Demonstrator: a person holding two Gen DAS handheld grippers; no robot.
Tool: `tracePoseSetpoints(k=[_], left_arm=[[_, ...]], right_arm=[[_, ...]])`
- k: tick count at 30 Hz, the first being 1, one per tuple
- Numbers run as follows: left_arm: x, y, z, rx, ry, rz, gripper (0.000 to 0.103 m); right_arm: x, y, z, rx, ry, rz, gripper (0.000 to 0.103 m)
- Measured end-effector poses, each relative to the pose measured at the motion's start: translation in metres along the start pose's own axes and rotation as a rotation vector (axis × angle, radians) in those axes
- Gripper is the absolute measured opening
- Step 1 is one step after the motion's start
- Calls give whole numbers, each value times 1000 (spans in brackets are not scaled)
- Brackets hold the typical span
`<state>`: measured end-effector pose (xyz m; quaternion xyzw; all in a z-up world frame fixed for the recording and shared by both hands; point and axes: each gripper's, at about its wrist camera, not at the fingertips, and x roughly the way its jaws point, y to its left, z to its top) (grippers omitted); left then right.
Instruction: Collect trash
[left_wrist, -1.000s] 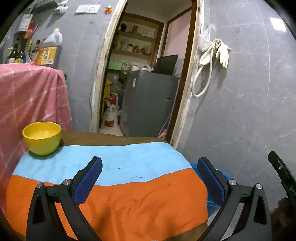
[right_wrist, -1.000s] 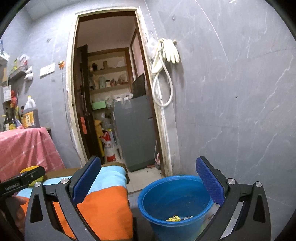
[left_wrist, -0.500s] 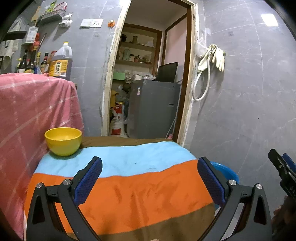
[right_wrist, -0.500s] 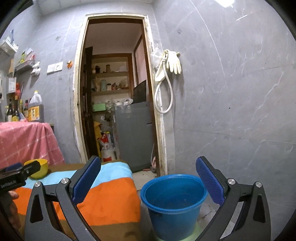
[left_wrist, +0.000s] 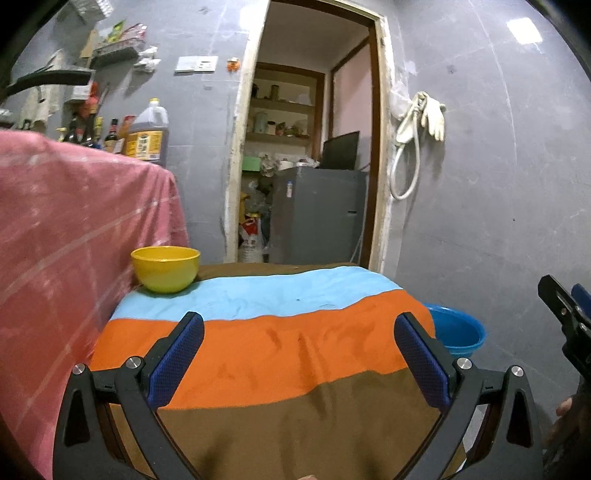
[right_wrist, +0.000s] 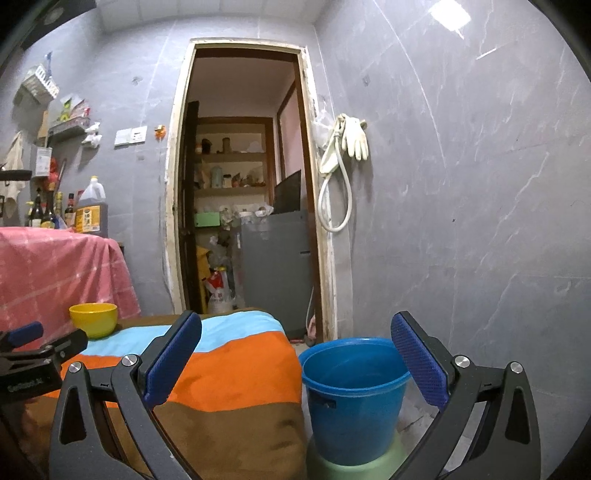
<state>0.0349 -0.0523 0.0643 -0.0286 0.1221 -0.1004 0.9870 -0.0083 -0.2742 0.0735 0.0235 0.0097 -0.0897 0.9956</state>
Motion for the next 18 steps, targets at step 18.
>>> tracePoseSetpoints(k=[18], left_arm=[[-26,17,-39,21,-5,56,101]], right_arm=[[-21,25,-37,-90,11,46,103]])
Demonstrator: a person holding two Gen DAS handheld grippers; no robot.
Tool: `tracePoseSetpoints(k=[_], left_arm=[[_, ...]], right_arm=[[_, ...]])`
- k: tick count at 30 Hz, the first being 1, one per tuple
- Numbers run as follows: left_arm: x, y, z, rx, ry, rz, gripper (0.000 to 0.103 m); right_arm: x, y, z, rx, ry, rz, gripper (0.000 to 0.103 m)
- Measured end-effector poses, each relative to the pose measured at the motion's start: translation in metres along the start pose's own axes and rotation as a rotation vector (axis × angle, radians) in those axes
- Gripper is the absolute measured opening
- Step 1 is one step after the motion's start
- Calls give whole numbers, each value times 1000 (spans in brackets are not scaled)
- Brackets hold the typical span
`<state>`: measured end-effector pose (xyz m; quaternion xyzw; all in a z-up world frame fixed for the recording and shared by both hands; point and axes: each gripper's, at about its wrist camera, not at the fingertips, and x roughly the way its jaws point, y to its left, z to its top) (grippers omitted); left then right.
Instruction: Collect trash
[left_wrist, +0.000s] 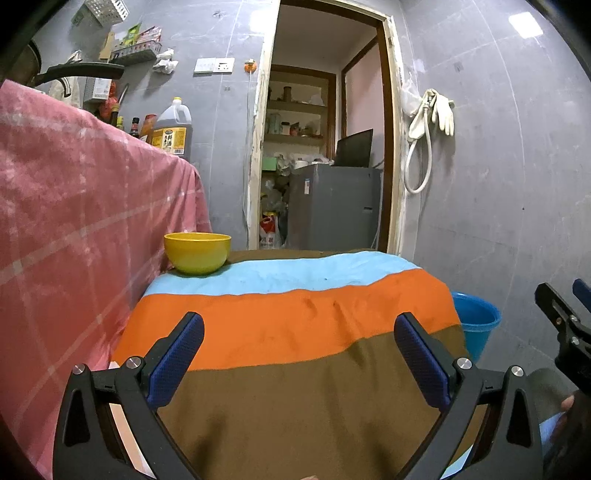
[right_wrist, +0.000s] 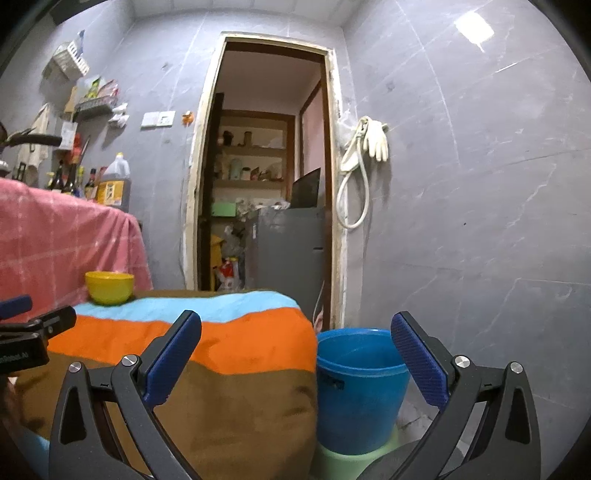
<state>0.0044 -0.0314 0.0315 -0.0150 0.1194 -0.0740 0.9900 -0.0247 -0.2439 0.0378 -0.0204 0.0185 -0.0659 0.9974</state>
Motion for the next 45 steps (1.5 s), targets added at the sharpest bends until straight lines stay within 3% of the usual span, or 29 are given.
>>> tracePoseSetpoints(k=[19,45], left_arm=[[5,6,-16,-6,16,21,101],[6,7,-19,-8,19,22,101]], right_arm=[[10,5,-11,1,58,38,103],[12,8,-13,5,70,47,103]])
